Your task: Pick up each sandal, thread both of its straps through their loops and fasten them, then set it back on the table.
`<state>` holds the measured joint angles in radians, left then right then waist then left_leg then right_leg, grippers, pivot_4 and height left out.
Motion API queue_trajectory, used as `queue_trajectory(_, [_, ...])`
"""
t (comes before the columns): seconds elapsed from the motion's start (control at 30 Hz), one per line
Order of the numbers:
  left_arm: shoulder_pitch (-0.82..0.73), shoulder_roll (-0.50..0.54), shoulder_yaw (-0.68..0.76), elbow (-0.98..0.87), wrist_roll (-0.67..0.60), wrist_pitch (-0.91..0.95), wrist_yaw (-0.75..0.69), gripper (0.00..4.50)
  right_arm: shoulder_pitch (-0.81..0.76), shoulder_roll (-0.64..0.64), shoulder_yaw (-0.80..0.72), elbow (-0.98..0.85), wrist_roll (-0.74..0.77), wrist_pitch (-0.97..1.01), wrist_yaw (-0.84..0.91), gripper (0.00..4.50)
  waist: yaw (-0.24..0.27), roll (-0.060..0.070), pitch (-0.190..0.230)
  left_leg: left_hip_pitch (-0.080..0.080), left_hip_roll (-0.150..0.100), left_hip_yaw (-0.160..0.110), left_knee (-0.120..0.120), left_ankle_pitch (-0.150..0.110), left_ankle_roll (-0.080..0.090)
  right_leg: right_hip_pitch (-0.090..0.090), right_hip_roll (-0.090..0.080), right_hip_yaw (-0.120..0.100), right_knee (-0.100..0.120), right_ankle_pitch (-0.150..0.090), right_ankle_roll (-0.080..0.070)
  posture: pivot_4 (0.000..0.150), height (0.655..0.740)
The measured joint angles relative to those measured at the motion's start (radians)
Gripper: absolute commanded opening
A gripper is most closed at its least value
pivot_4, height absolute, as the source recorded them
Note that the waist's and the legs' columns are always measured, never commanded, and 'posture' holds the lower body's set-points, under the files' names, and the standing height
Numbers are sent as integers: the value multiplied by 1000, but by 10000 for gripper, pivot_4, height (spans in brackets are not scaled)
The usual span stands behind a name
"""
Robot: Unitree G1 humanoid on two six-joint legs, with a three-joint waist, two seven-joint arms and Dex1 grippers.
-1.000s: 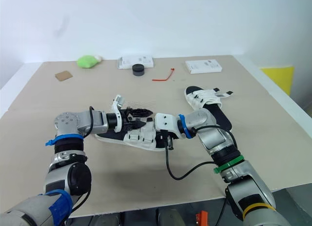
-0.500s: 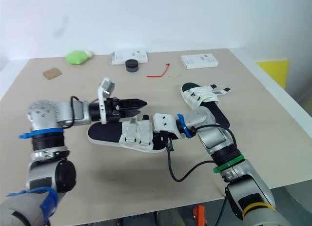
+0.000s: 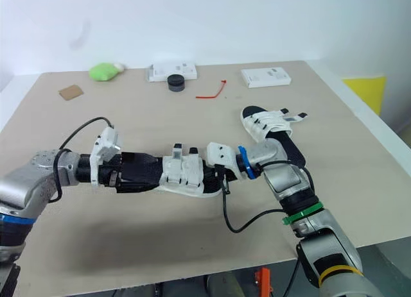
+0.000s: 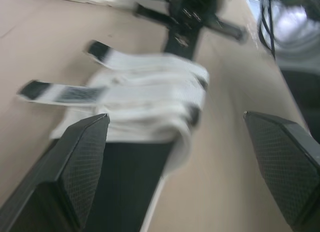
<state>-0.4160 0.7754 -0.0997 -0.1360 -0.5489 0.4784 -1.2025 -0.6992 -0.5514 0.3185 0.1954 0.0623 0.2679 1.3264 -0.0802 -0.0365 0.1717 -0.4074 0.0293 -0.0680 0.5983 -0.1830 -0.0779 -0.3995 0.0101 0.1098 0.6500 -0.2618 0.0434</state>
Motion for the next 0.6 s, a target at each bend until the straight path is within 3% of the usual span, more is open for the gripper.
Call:
queue_trajectory(0.2, [85, -34, -24, 42, 81, -150, -45, 44585, 63, -102, -115, -79, 83, 111, -24, 0, 24, 8, 8, -17, -1, -1, 3, -4, 6, -13, 1, 0, 0, 2, 4, 1500, 7400])
queue_trajectory(0.37, [91, -59, -23, 51, 97, -182, -50, 44585, 102, -149, -255, -195, 225, 250, -41, 0, 32, 11, 10, -18, -2, -1, 3, -6, 10, -14, 1, 0, 0, 2, 3, 1500, 7400])
queue_trajectory(0.6, [122, -139, -29, 50, 118, -206, -9, 44585, 319, -244, -542, -526, 503, 479, -120, 0, 36, 11, 10, -17, -2, -2, 7, -8, 14, -10, 0, -1, 0, -1, 6, 1500, 7400])
